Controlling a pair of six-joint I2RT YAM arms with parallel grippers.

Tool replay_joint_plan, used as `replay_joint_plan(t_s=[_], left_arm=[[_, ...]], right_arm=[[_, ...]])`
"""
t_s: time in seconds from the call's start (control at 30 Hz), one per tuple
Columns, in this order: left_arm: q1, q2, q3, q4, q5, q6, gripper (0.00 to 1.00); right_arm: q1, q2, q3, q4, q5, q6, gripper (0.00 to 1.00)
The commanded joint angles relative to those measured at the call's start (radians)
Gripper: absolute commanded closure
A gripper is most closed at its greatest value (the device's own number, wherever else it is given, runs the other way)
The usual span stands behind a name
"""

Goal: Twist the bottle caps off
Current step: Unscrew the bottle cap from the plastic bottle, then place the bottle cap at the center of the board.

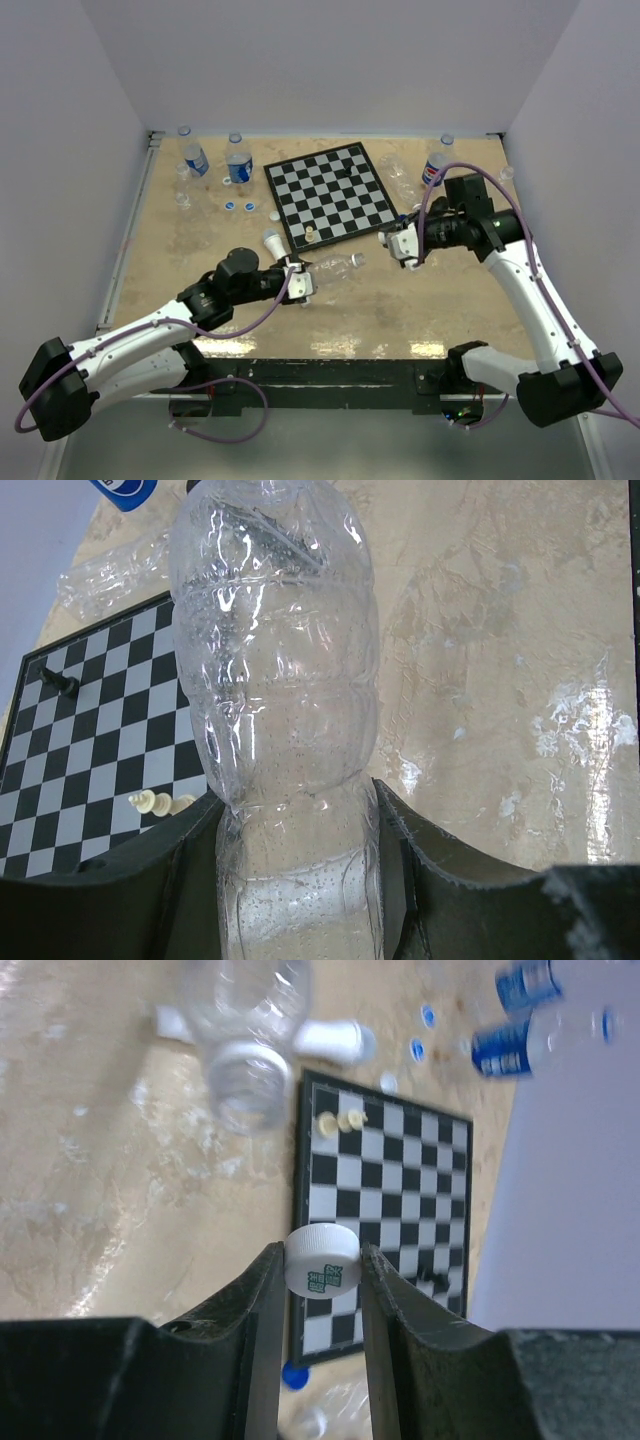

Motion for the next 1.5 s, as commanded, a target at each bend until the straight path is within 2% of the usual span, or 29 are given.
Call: replay_joint_plan(t_s=[0.0, 0.03, 0.1, 0.2, 0.3, 0.4, 0.5, 0.67, 0.73, 0.83, 0.87, 0.93, 1.0, 1.07, 1.1, 1.13, 1.17, 1.2, 1.23, 1.3, 1.37, 1.47], left_arm=[[0.002, -0.039, 0.010, 0.023, -0.002, -0.003, 0.97], [0.002, -0.040, 0.010, 0.024, -0.003, -0.004, 0.97], [0.000, -0.042, 0.013, 0.026, 0.009, -0.006, 0.97], [0.002, -0.034, 0.018, 0.026, 0.032, -0.015, 0.97], [0.002, -0.034, 0.021, 0.026, 0.040, -0.019, 0.97], [0.002, -0.040, 0.022, 0.024, 0.038, -0.024, 0.97], [0.002, -0.045, 0.021, 0.024, 0.033, -0.024, 0.97], [0.001, -0.042, 0.021, 0.029, 0.041, -0.030, 0.97], [0.000, -0.042, 0.021, 0.030, 0.049, -0.033, 0.97], [0.002, -0.044, 0.021, 0.035, 0.058, -0.042, 0.97], [0.000, -0.044, 0.021, 0.036, 0.061, -0.047, 0.97], [0.002, -0.045, 0.021, 0.046, 0.070, -0.059, 0.97], [0.002, -0.044, 0.024, 0.061, 0.084, -0.082, 0.97], [0.003, -0.042, 0.026, 0.107, 0.115, -0.124, 0.97], [0.002, -0.037, 0.026, 0.134, 0.145, -0.159, 0.97], [0.005, -0.033, 0.024, 0.182, 0.173, -0.196, 0.97], [0.006, -0.024, 0.019, 0.226, 0.196, -0.251, 0.97], [0.006, -0.016, 0.013, 0.283, 0.219, -0.300, 0.97], [0.006, -0.002, 0.010, 0.335, 0.237, -0.335, 0.97], [0.006, 0.016, 0.006, 0.415, 0.253, -0.401, 0.97], [0.006, 0.025, -0.016, 0.495, 0.247, -0.444, 0.97], [0.006, 0.044, -0.037, 0.588, 0.236, -0.474, 0.97]], right_arm=[[-0.008, -0.088, -0.148, 0.400, 0.351, 0.703, 0.92], [-0.011, -0.090, -0.188, 0.467, 0.476, 0.785, 0.92], [-0.061, -0.059, -0.243, 0.478, 0.592, 0.855, 0.92], [-0.216, -0.006, -0.300, 0.472, 0.571, 0.863, 0.87], [-0.301, 0.042, -0.390, 0.574, 0.645, 0.875, 0.83], [-0.306, 0.147, -0.440, 0.673, 0.699, 0.902, 0.79], [-0.306, 0.241, -0.421, 0.731, 0.723, 0.938, 0.75], [-0.306, 0.324, -0.383, 0.763, 0.729, 0.965, 0.65], [-0.306, 0.353, -0.368, 0.757, 0.726, 0.967, 0.58], [-0.304, 0.349, -0.332, 0.696, 0.705, 0.949, 0.41], [-0.304, 0.329, -0.317, 0.649, 0.685, 0.939, 0.33], [-0.304, 0.245, -0.283, 0.564, 0.641, 0.910, 0.31], [-0.302, 0.173, -0.225, 0.440, 0.527, 0.837, 0.30], [-0.298, 0.113, -0.152, 0.283, 0.325, 0.681, 0.30], [-0.296, 0.081, -0.125, 0.197, 0.182, 0.569, 0.26], [-0.293, 0.055, -0.116, 0.129, 0.059, 0.454, 0.18], [-0.287, 0.022, -0.114, 0.048, -0.038, 0.362, 0.05], [-0.284, 0.002, -0.119, 0.002, -0.135, 0.267, 0.02], [-0.228, -0.004, -0.116, -0.005, -0.204, 0.235, 0.02], [-0.088, 0.004, -0.082, 0.067, -0.245, 0.365, 0.02], [0.010, 0.033, -0.044, 0.070, -0.286, 0.410, 0.02], [0.036, 0.091, 0.019, -0.048, -0.338, 0.326, 0.02]])
